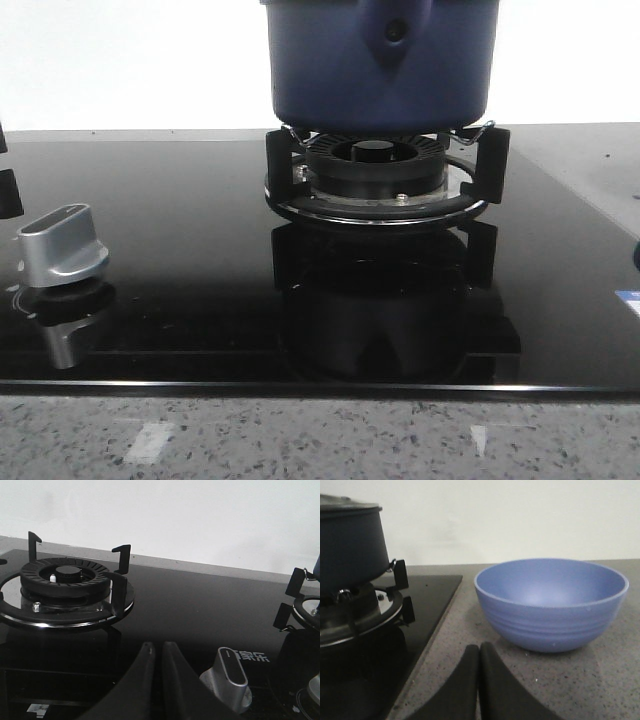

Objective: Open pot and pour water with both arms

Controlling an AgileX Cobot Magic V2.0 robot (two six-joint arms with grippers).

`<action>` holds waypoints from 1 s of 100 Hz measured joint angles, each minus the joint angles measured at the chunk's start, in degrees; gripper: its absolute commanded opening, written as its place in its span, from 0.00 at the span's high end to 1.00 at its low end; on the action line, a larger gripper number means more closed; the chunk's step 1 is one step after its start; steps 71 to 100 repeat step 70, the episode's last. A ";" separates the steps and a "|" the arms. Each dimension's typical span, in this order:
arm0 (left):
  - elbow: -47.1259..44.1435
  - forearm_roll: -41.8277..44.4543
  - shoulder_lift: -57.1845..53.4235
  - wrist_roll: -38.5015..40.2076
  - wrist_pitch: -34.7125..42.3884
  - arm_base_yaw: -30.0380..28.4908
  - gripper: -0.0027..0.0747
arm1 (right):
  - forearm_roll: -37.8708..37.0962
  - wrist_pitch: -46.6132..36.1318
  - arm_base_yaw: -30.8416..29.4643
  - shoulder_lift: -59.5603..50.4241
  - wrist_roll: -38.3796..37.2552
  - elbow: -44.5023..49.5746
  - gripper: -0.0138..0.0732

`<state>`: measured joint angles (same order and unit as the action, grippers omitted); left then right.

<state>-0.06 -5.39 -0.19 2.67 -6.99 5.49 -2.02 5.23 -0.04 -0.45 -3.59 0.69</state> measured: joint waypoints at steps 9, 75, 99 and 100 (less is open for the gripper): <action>0.00 0.00 0.00 0.00 0.00 0.00 0.99 | -0.38 2.57 -0.60 0.00 0.00 0.00 0.90; 0.00 0.00 0.00 0.00 -0.10 0.00 0.99 | -0.72 4.20 -0.80 0.00 -0.15 0.00 0.90; 0.00 0.00 0.00 0.00 -0.10 0.00 0.99 | -0.72 4.20 -0.80 0.00 -0.15 0.00 0.90; 0.00 0.00 0.00 0.00 -0.10 0.00 0.99 | -0.72 4.20 -0.80 0.00 -0.15 0.00 0.90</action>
